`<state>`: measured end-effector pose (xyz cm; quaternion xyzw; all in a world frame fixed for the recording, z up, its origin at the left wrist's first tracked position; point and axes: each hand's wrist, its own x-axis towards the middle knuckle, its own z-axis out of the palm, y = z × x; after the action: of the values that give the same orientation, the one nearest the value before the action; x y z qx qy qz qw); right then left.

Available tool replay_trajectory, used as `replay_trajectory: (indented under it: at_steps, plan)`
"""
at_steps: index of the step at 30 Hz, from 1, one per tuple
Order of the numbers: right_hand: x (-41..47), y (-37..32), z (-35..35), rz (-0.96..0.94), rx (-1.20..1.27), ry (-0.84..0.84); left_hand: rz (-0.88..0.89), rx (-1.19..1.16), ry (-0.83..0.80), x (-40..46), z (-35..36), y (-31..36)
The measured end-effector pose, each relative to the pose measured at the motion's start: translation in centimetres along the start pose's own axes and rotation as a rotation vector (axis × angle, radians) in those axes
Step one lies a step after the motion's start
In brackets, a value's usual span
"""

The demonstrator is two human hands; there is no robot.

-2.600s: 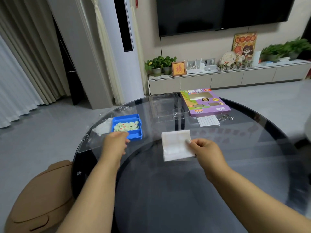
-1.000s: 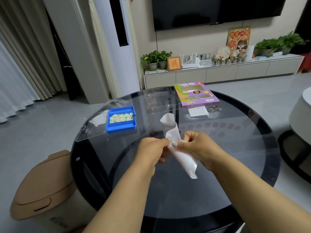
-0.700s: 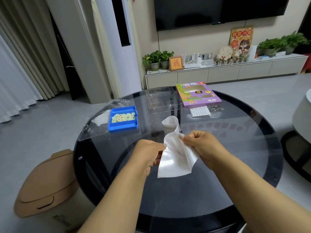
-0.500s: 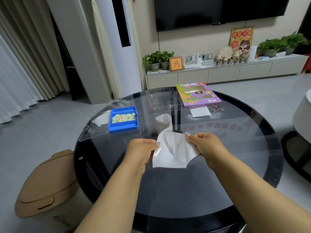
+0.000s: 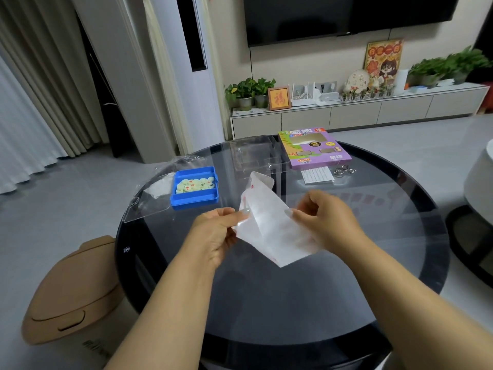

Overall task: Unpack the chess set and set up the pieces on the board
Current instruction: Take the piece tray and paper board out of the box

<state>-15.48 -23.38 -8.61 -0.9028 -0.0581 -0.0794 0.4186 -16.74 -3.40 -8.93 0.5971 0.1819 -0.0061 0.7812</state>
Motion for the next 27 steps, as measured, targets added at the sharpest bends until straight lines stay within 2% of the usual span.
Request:
replay_trajectory:
  at_steps: [5,8,13,18,24,27]
  plan:
    - [-0.9,-0.3,0.5,-0.180,0.262,-0.353,0.061,0.164,-0.097,-0.7,1.0,-0.5]
    - [-0.9,0.0,1.1,-0.232,0.315,-0.461,0.103,0.236,-0.138,-1.0,1.2,-0.6]
    - [-0.6,0.6,1.7,-0.221,0.362,-0.405,0.115,0.243,-0.142,-1.0,1.4,-0.7]
    - [-0.3,1.1,1.6,-0.128,0.374,-0.318,0.097,0.205,-0.100,-0.5,1.0,-0.9]
    - [0.7,1.0,0.6,0.003,0.596,-0.172,0.153,0.233,-0.011,0.3,-0.9,-0.2]
    - [1.6,1.9,0.1,0.056,0.568,-0.128,0.151,0.229,-0.028,0.4,-1.9,0.0]
